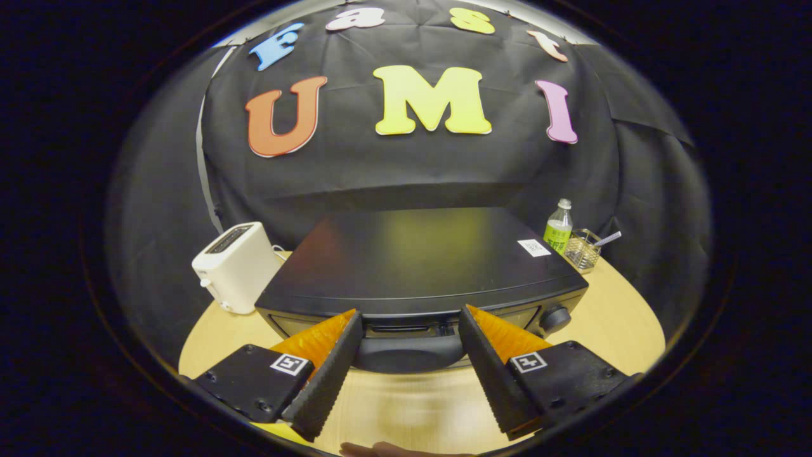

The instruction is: Open the toaster oven, put the food inside, and close the toaster oven door.

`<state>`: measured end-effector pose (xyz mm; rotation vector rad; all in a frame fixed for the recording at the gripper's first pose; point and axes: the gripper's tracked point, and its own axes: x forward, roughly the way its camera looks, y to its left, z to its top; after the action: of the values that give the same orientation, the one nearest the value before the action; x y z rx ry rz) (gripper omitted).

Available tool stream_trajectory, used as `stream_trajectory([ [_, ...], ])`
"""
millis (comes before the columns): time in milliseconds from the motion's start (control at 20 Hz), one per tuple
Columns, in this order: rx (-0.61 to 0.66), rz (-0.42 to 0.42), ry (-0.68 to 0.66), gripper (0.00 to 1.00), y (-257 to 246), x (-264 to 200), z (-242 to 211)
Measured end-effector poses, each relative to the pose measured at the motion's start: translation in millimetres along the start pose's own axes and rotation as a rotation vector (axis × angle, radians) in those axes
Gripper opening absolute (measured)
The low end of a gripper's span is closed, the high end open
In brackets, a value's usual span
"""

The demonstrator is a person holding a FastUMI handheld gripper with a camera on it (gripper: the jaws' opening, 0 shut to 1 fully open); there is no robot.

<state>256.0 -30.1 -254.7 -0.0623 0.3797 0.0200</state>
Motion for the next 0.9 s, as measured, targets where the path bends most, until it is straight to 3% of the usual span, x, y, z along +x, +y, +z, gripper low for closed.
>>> stream_trajectory([
  [900, -0.034, 0.052, 0.106, 1.00, -4.1, -64.0, -87.3],
])
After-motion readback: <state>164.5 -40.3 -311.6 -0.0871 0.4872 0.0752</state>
